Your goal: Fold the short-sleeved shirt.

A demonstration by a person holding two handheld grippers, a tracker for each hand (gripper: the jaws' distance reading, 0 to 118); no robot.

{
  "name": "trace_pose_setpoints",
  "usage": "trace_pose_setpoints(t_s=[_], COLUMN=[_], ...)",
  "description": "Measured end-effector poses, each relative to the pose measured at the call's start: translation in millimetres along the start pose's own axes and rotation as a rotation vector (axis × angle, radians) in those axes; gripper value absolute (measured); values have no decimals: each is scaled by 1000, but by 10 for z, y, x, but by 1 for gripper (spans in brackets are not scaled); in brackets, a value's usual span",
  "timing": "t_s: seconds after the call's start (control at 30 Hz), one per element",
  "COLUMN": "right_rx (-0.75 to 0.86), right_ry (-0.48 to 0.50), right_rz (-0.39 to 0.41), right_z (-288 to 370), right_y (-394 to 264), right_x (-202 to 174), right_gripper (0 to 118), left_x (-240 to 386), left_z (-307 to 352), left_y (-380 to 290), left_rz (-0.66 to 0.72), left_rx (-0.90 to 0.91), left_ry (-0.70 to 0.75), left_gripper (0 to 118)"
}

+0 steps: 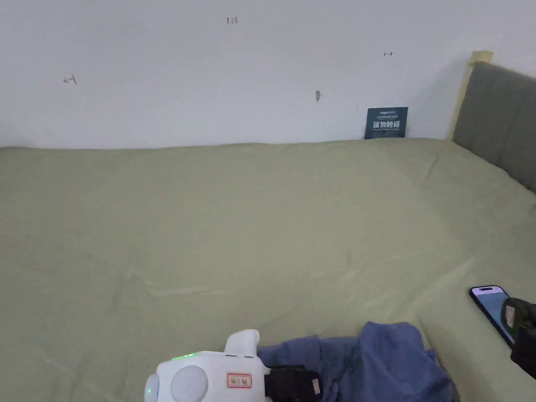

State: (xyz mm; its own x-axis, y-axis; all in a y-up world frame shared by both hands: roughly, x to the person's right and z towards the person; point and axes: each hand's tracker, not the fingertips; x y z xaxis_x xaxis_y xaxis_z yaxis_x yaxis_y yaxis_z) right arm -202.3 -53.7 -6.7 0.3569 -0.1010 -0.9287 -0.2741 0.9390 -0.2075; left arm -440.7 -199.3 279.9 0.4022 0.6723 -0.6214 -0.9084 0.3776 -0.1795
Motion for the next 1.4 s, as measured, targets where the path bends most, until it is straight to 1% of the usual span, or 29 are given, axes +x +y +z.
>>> trace_pose_setpoints(t_s=[0.13, 0.17, 0.2, 0.27, 0.3, 0.33, 0.37, 0.43, 0.5, 0.57, 0.63, 0.73, 0.77, 0.83, 0.87, 0.9, 0.97, 1.0, 1.03, 1.1, 1.13, 1.17, 1.2, 1.27, 1.33, 1.37, 1.4], right_rx=[-3, -4, -5, -3, -3, -5, -8, -5, 9, 14, 15, 18, 19, 14, 11, 4, -2, -4, -5, -5, -6, -9, -13, -18, -18, -21, -26], right_ry=[-4, -4, -2, 3, 7, 12, 19, 29, 40, 52, 62, 73, 79, 97, 103, 109, 119, 124, 128, 136, 141, 142, 144, 148, 147, 147, 148], right_rz=[-12, -16, -17, -23, -26, -30, -33, -34, -34, -31, -17, 5, 8, 6, 7, 10, 23, 30, 35, 35, 34, 32, 30, 28, 28, 26, 25], right_z=[-6, -4, -2, 0, 4, 10, 29, 73, 121, 145, 149, 122, 105, 64, 44, 24, 5, -4, -15, -33, -45, -67, -83, -100, -118, -124, -129], right_y=[4, 5, 4, -20, -32, -45, -56, -76, -82, -68, -37, -5, 1, 5, 2, -3, -10, -12, -12, -16, -19, -24, -24, -29, -42, -45, -47], right_x=[62, 63, 64, 66, 60, 51, 25, -14, -49, -84, -140, -226, -251, -298, -324, -337, -375, -389, -398, -403, -405, -404, -405, -407, -404, -405, -405], right_gripper=[0, 0, 0, 0, 0, 0, 0, 0, 0, 0, 0, 0, 0, 0, 0, 0, 0, 0, 0, 0, 0, 0, 0, 0, 0, 0, 0], left_x=[-167, -176, -142, -139, -128, -139, -160, -187, -162, -63, -4, -26, -9, 52, 78, 55, -77, -228, -346, -573, -712, -840, -974, -1149, -1195, -1138, -914], left_z=[285, 367, 442, 465, 415, 304, 185, -73, -328, -469, -450, -337, -305, -220, -118, -2, 313, 484, 645, 980, 1106, 1186, 1219, 1181, 1065, 1040, 1043], left_y=[37, 70, 81, 130, 149, 160, 166, 105, -51, -266, -436, -501, -516, -496, -457, -387, -210, -130, -55, 40, 72, 103, 116, 85, 29, 0, -37], left_rz=[133, 156, 158, 142, 135, 139, 144, 155, 129, 93, 109, 245, 240, 183, 150, 150, 148, 145, 138, 146, 168, 198, 222, 265, 266, 232, 200], left_rx=[138, 181, 217, 293, 306, 298, 282, 195, 138, 130, 188, 241, 235, 225, 210, 210, 215, 219, 215, 232, 202, 163, 115, 55, 32, 62, 75], left_ry=[-38, -24, -32, -35, -19, -8, 9, -13, -4, -27, -43, -107, -116, -105, -118, -119, -122, -114, -101, -51, -23, 12, 16, 60, 27, -1, 12], left_gripper=[78, 74, 65, 10, 3, 0, 0, 0, 0, 0, 0, 0, 0, 0, 2, 13, 83, 104, 108, 108, 108, 108, 108, 106, 106, 106, 105])
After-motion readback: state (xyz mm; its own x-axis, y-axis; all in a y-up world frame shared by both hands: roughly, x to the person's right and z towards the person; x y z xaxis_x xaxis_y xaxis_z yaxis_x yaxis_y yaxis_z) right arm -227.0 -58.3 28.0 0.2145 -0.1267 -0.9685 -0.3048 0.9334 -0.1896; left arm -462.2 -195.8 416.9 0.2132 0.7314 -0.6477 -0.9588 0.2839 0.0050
